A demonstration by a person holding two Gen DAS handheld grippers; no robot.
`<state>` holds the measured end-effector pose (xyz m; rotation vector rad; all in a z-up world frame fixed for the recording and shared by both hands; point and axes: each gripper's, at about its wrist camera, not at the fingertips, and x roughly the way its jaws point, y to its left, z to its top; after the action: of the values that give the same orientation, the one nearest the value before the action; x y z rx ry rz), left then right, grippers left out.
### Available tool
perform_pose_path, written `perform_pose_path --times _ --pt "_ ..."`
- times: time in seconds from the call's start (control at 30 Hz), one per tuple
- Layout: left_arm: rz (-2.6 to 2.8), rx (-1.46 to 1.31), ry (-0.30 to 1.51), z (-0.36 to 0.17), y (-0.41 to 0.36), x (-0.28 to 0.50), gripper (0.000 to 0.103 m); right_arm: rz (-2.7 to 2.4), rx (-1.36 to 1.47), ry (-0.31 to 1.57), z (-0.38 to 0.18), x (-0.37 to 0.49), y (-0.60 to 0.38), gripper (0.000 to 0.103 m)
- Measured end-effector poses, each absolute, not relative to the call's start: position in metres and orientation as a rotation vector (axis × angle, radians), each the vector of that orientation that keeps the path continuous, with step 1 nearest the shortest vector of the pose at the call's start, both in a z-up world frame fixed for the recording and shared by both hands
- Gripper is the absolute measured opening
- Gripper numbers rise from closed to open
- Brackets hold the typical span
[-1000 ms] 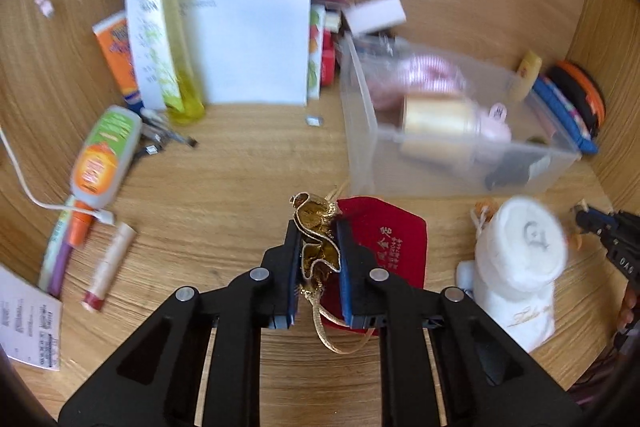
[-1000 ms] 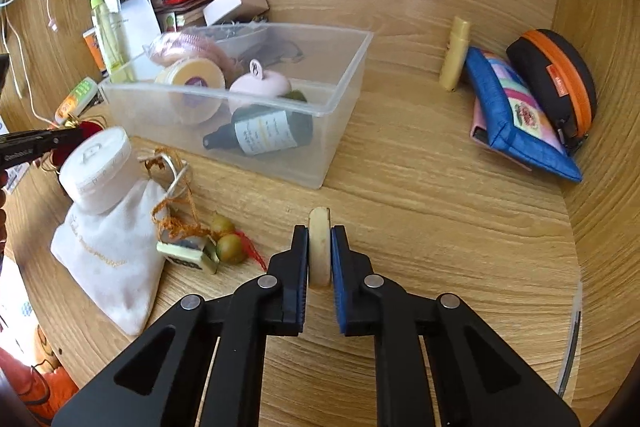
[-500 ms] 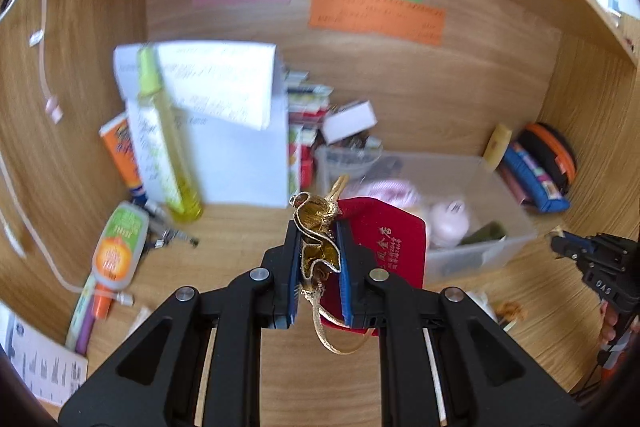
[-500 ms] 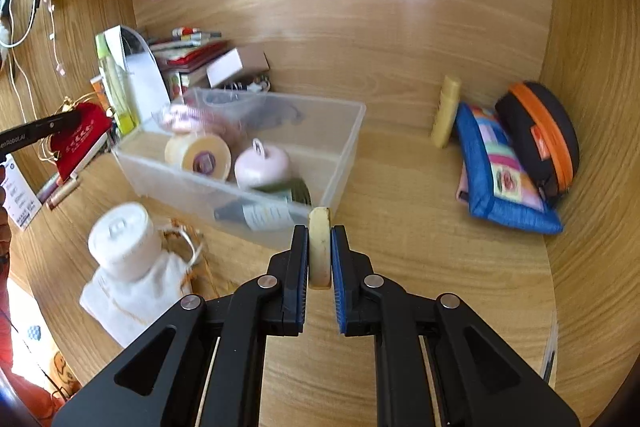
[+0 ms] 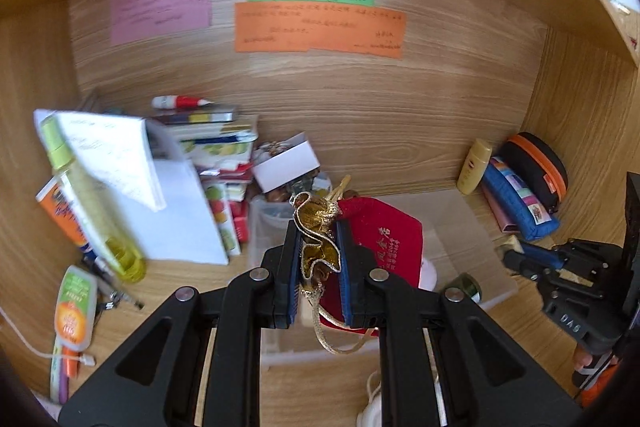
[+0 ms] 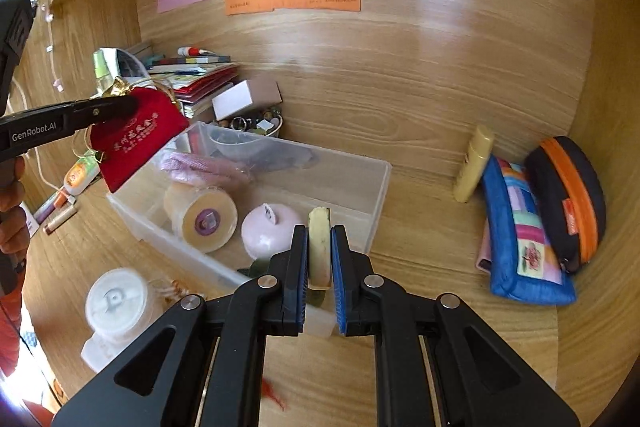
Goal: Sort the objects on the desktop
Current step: 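Lift both held items and carry them over the clear box, then lower the items into the clear box and open both tools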
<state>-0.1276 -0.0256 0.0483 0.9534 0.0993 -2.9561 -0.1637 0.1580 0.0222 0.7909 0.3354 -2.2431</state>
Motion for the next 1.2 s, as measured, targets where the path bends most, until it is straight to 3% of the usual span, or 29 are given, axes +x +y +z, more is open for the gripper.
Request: perform_pose_path --times 0.67,1.03,1.2 --pt "-2.886 1.212 -0.073 -0.009 0.015 -0.202 0.016 -2.173 0.987 0.490 -0.017 -0.220 0.104 0.010" --pt "-2.914 1.213 -0.109 -0.015 0.017 -0.199 0.051 -2.194 0.981 0.590 -0.024 -0.217 0.088 0.010" --pt "-2.942 1.187 -0.078 -0.005 0.013 -0.191 0.056 -2.217 0.968 0.587 -0.019 -0.212 0.090 0.013"
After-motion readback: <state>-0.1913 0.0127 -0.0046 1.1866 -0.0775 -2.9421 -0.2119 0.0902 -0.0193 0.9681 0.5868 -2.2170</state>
